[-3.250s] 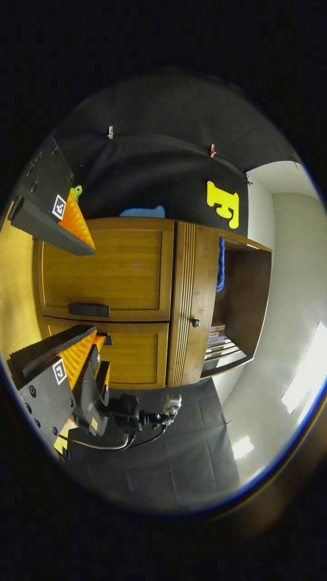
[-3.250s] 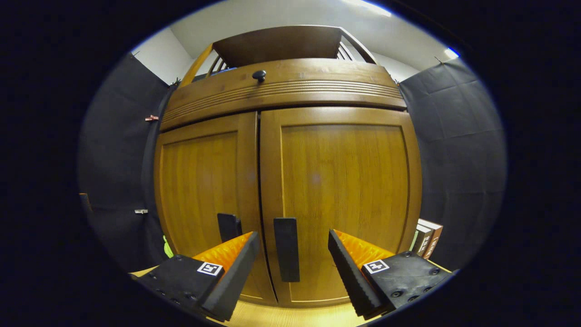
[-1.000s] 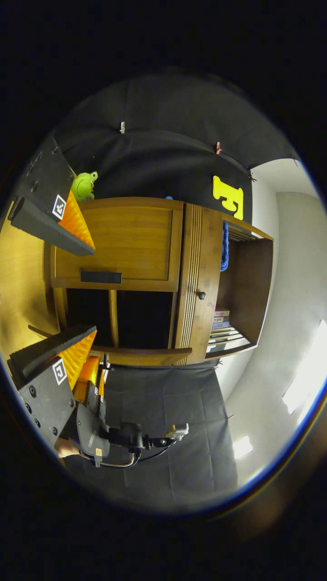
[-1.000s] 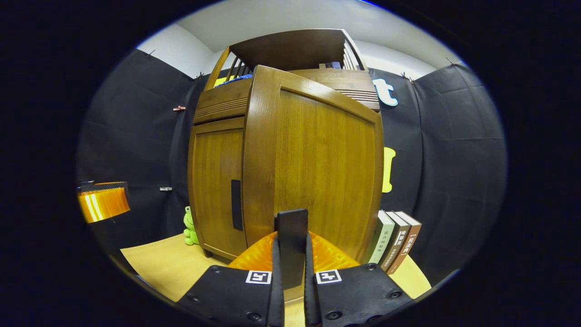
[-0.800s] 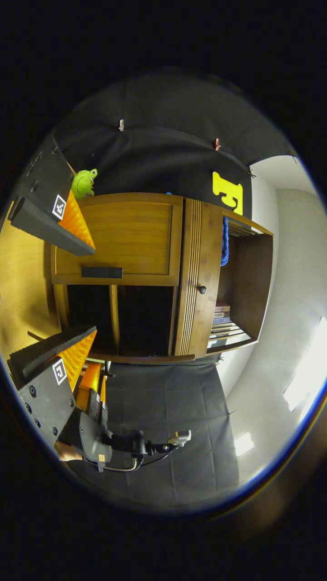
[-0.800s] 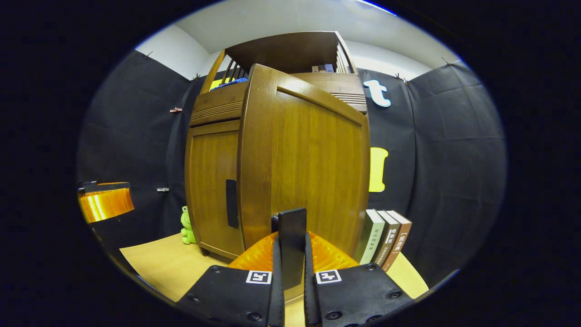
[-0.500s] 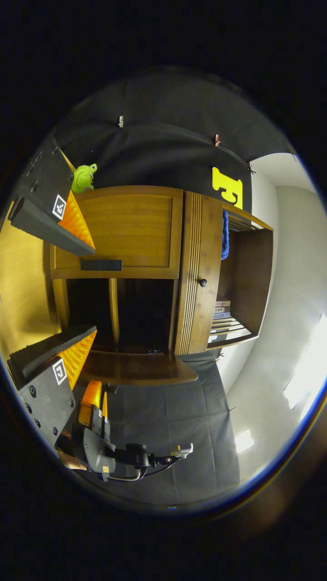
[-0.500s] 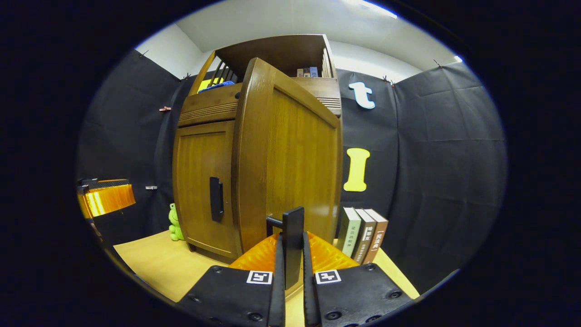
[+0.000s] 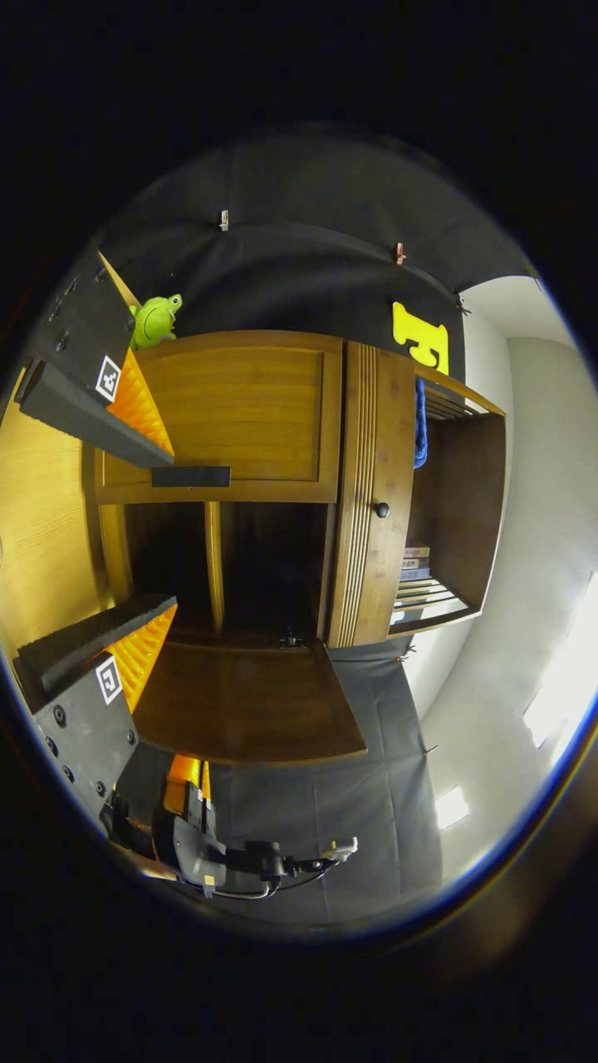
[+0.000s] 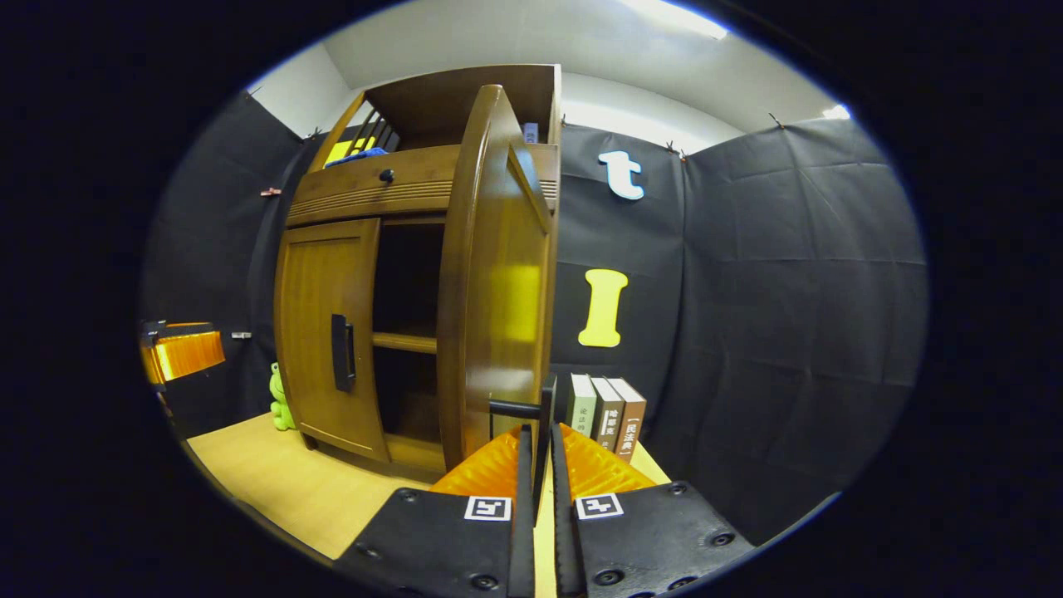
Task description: Open the right door of the double-door shoe cabinet with the right hand, and open the left door with the left hand.
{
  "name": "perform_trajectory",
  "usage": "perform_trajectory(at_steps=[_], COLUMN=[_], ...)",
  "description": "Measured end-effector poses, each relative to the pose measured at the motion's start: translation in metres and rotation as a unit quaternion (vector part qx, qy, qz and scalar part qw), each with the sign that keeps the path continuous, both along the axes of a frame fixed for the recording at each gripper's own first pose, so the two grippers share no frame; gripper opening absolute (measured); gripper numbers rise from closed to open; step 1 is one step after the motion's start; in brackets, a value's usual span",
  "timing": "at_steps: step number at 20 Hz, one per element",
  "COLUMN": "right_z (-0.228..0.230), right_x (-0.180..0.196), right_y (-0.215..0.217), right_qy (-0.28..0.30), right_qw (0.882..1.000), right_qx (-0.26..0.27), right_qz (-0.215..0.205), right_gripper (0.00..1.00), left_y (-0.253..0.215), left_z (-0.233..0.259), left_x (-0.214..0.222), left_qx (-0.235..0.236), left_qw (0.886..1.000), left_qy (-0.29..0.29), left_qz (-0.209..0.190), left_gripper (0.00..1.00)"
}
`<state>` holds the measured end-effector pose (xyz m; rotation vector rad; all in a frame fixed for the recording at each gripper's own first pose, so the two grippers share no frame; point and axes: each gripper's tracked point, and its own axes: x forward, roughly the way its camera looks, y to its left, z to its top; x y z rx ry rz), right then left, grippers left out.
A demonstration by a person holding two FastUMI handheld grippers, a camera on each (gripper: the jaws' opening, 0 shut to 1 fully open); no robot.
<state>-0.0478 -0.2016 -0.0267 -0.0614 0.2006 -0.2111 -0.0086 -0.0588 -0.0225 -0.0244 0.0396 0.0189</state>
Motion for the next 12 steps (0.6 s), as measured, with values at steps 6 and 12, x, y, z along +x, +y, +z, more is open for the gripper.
perform_trajectory(at_steps=[6,12], right_z=[0.008,0.027], right_x=[-0.016,-0.037], right_y=[-0.020,-0.044], right_qy=[-0.004,-0.027], right_qw=[1.000,0.998], right_qx=[-0.005,-0.023], right_qz=[-0.018,-0.050], right_gripper=[0.14,0.14], left_y=[-0.005,-0.009], left_z=[0.000,0.003], left_x=[0.006,0.012], left_qx=[0.003,0.002], left_qw=[1.000,1.000], left_qy=[0.001,-0.002], left_qz=[-0.002,-0.001], left_gripper=[0.94,0.93])
